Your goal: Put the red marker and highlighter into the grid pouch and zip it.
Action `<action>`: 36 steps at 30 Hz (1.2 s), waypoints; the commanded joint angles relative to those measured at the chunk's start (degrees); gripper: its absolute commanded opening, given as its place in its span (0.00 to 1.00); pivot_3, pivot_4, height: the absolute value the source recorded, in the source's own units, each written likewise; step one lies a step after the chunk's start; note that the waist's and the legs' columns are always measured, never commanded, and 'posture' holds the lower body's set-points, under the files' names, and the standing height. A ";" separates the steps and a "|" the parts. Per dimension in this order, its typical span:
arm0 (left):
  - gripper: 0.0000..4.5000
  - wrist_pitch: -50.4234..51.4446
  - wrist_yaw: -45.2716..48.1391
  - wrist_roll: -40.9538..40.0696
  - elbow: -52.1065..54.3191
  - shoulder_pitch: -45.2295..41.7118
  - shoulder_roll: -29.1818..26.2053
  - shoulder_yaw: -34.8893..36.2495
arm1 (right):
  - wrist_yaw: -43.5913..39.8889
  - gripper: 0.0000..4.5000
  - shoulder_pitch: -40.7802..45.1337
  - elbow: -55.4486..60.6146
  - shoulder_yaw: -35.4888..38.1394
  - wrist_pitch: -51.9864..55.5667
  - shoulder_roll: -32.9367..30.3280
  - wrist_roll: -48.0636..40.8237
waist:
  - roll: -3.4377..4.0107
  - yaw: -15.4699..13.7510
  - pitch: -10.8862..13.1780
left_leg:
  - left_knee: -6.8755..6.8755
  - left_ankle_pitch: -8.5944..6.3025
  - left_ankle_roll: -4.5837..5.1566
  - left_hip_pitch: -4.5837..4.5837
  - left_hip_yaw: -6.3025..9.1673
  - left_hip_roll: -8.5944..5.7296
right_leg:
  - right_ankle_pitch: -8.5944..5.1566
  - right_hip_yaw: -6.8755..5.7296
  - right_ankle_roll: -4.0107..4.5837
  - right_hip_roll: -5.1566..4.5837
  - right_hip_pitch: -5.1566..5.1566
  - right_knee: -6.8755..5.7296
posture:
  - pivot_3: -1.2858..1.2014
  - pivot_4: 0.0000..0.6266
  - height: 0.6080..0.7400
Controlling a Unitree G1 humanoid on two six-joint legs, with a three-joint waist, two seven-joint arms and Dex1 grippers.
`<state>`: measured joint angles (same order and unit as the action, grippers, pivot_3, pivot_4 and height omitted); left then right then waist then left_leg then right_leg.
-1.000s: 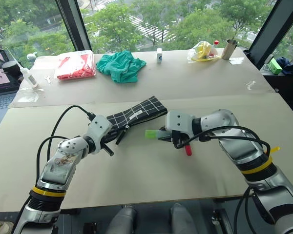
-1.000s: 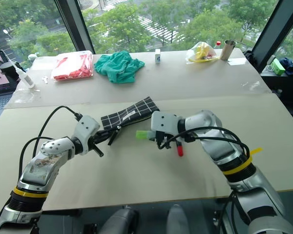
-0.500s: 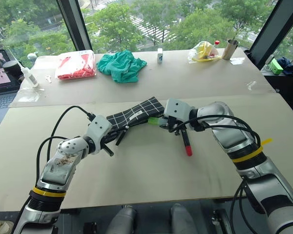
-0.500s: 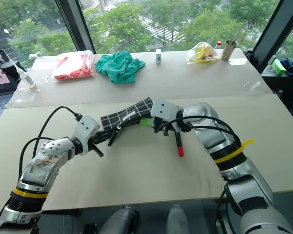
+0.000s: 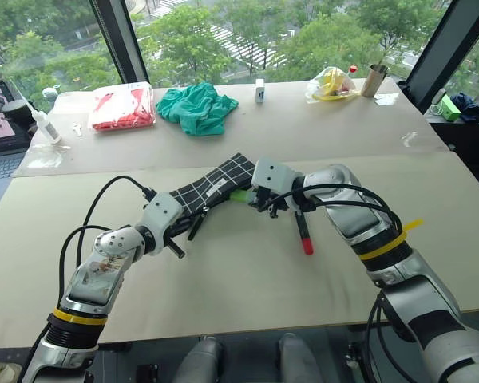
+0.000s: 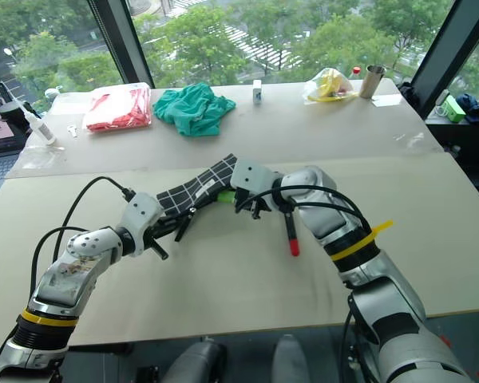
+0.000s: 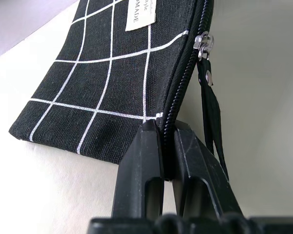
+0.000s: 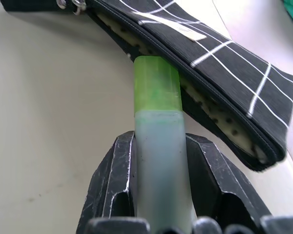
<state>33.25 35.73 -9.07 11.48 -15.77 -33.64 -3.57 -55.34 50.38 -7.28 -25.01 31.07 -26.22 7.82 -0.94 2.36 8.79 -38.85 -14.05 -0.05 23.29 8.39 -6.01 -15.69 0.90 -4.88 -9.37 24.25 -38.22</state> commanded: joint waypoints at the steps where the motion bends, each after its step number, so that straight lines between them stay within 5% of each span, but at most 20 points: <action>1: 0.00 -1.20 0.39 0.57 1.17 0.18 -0.37 -0.34 | -1.57 0.23 0.82 3.01 1.17 0.97 -0.87 -0.86 | 0.00 -0.04 0.00 | -0.01 0.00 0.00 0.00 0.00 0.00 | 0.00 0.00 0.00 0.00 0.00 0.00 | 0.52 0.24 1.00; 13: 0.00 -2.11 1.70 1.86 0.78 0.58 -1.19 -1.32 | 0.64 0.23 4.19 -1.12 5.55 4.91 0.41 -2.53 | 0.00 0.06 0.00 | 0.00 0.00 0.00 0.00 0.00 0.00 | 0.00 0.00 0.00 0.01 0.01 -0.01 | 0.52 0.24 1.00; 23: 0.00 -3.24 2.55 2.51 -0.48 0.00 -1.06 -1.95 | 3.26 0.23 6.00 -2.84 -0.35 2.70 3.37 1.34 | 0.01 0.09 0.00 | 0.01 0.00 0.00 -0.01 0.00 0.01 | 0.00 0.01 0.00 0.00 0.02 -0.03 | 0.52 0.24 1.00; 36: 0.00 -3.58 2.80 2.46 -0.20 0.38 -0.83 -2.01 | 10.10 0.23 4.20 -0.62 -9.97 -23.44 9.00 10.84 | 0.01 0.21 0.00 | -0.01 0.00 -0.01 -0.03 0.04 -0.02 | 0.00 -0.01 0.00 0.00 0.05 -0.31 | 0.52 0.24 1.00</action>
<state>30.27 37.89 -6.71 10.49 -15.72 -34.37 -5.04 -46.01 53.94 -10.13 -34.41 14.68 -17.48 17.96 -0.93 2.58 8.79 -38.86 -14.05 -0.06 23.25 8.42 -6.03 -15.69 0.89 -4.88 -9.37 24.30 -38.53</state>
